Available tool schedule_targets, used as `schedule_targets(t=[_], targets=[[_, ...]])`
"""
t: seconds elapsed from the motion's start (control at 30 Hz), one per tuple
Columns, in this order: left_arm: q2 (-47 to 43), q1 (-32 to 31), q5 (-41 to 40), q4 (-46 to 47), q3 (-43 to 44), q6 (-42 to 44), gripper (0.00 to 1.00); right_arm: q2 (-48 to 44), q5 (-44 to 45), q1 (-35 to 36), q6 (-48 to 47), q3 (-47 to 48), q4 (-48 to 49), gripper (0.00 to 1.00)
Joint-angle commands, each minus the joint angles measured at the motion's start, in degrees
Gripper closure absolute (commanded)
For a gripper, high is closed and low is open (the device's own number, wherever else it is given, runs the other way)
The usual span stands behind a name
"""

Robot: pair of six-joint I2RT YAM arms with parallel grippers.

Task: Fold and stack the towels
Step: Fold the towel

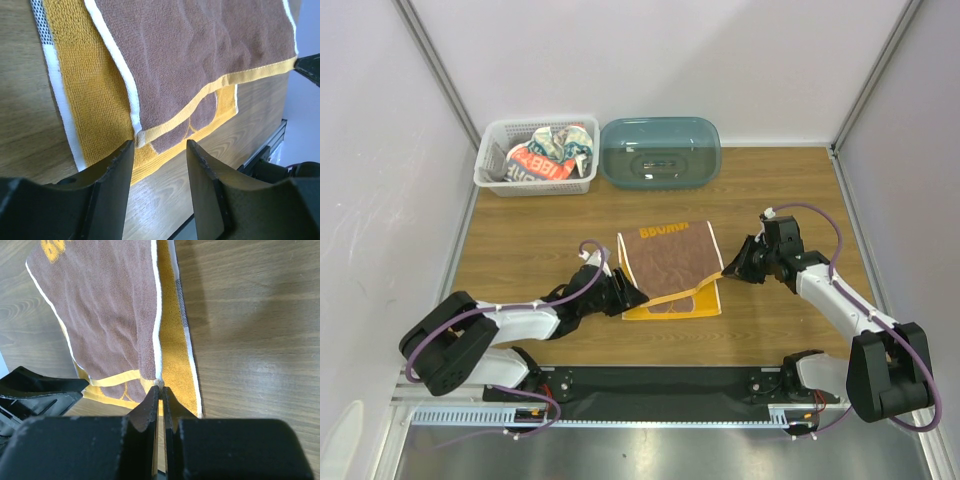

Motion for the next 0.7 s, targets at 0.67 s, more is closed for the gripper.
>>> schedule_targets(t=[0.67], targets=[[5.3,-0.6,1.0,11.5,-1.1,-2.7,0.61,-0.2,-0.9,0.0,-0.9,-0.4,1.4,1.00]])
